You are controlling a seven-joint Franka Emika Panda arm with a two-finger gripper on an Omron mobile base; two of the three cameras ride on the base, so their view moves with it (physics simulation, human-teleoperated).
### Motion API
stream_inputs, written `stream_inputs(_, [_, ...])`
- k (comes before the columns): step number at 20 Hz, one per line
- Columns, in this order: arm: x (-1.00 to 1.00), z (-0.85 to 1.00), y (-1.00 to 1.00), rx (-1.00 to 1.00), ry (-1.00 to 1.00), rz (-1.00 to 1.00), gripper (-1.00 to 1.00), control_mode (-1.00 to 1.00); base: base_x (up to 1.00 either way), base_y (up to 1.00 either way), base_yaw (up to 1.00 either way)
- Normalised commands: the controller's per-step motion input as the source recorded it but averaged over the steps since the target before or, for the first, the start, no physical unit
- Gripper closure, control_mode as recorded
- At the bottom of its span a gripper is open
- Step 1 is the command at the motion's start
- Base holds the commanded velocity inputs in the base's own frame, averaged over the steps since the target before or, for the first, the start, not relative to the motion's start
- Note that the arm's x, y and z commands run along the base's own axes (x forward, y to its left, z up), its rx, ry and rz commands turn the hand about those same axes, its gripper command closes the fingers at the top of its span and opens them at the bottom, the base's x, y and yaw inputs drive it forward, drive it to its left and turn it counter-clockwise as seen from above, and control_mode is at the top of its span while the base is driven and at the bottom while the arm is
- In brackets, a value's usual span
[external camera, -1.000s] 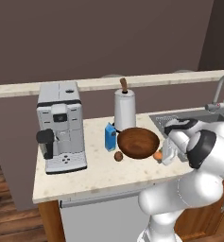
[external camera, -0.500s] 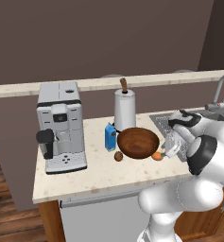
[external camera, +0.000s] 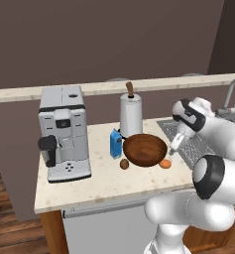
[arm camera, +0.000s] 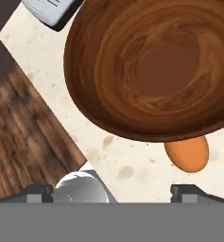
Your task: Gather the eggs and milk located in the vicinity of the sink area and place them right next to the bowl.
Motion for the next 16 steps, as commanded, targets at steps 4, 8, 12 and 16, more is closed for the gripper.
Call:
stream_inputs(4, [-0.18, 0.34, 0.16, -0.3, 0.24, -0.44, -1.0, -1.0, 0.0, 0.0, 0.0])
stream_inputs(8, [0.08, 0.18, 0.0, -0.4, 0.2, -0.6, -1.0, -1.0, 0.0, 0.0, 0.0])
stream_inputs(12, [0.5, 0.0, 0.03, -0.56, 0.07, -0.61, -1.0, -1.0, 0.0, 0.0, 0.0])
stream_inputs(16, [0.25, 0.11, 0.34, -0.39, -0.02, -0.59, -1.0, -1.0, 0.0, 0.0, 0.0])
